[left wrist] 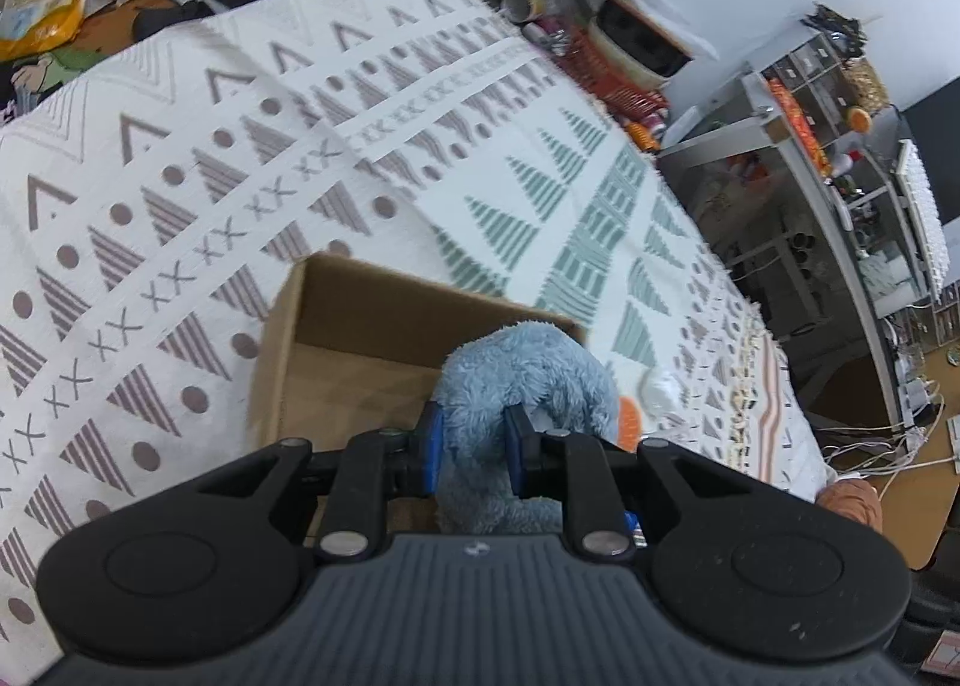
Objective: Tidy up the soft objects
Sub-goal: 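Lower the plush into the box and open the left tool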
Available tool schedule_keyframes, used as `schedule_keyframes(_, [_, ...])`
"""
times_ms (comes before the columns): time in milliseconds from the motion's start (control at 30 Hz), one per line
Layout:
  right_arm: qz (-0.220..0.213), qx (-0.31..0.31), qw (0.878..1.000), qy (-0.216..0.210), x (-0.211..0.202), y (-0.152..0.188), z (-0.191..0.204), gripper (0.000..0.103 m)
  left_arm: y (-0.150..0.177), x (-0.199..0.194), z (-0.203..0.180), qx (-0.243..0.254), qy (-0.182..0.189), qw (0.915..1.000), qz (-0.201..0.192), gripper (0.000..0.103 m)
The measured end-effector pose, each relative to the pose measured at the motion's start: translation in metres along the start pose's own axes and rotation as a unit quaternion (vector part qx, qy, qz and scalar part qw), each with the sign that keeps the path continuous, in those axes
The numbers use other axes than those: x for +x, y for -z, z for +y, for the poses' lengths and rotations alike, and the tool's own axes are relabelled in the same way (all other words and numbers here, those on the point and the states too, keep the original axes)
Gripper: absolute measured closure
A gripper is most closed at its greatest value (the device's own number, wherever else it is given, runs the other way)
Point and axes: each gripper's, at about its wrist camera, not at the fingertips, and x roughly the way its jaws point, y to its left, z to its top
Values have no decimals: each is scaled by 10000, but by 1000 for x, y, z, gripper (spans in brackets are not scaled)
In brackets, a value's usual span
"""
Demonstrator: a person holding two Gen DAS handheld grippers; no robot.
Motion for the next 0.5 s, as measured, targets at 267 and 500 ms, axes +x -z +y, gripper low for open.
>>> schedule_keyframes(267, [296,-15,9996,32,29,2,7,85,-7,20,24,-139,-173,9994,247,83])
schedule_keyframes(500, [398,-43,9992,27,41,1,11,79,-15,25,31,-164,-273,9991,264,80])
